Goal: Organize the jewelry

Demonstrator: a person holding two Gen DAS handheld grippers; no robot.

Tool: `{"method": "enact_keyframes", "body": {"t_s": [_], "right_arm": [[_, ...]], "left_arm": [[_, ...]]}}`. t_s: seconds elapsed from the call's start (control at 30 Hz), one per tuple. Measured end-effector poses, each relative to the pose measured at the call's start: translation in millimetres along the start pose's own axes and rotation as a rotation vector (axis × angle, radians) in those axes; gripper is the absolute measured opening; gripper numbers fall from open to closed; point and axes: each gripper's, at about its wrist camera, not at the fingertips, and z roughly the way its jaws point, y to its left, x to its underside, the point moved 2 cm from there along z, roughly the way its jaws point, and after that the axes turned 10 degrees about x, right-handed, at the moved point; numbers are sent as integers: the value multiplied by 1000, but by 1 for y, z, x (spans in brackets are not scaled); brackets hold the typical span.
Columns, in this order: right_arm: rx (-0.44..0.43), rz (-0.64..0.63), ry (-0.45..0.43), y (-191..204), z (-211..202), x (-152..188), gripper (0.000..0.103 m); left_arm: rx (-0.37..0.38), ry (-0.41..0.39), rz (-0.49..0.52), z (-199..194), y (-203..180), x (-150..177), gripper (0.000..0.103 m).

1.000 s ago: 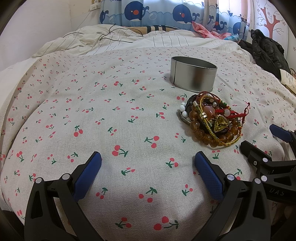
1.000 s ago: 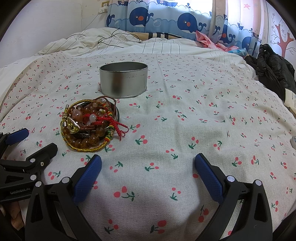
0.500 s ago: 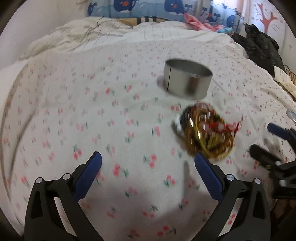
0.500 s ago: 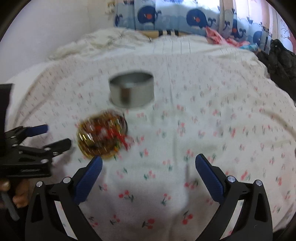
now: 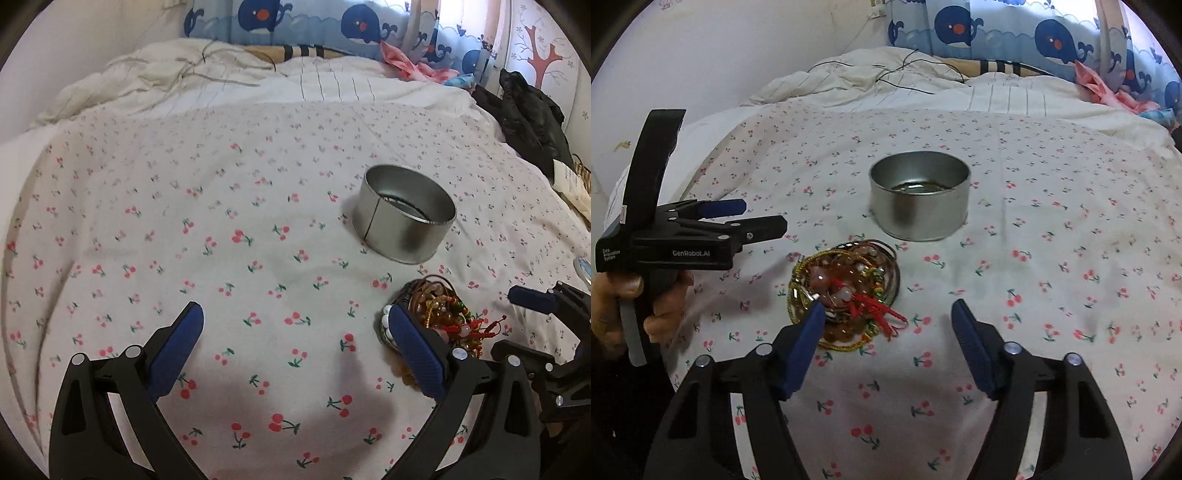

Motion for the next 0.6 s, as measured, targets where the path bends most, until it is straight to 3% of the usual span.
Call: {"method": "enact_keyframes", "body": {"t_s": [0.1,0.17,0.23,0.5,0.6], "right_arm": [[-4,-13,0,6,3,-3,40],[-9,-10,20,7,10,-1,12],[-27,13,13,3,7,-1,5],[-203,236,-90,-36,-24,-13,5],[-230,270,-102,-42,-29,-21,5]], "left_arm": [[-15,-16,21,-3,-4,0,97],[-25,-11,33,-3,-5,0,97],[-32,-5,37,-1,-5,0,97],[-17,-19,43,-4,-9,2,97],[44,-35,55,-8,-15,2,97]]}}
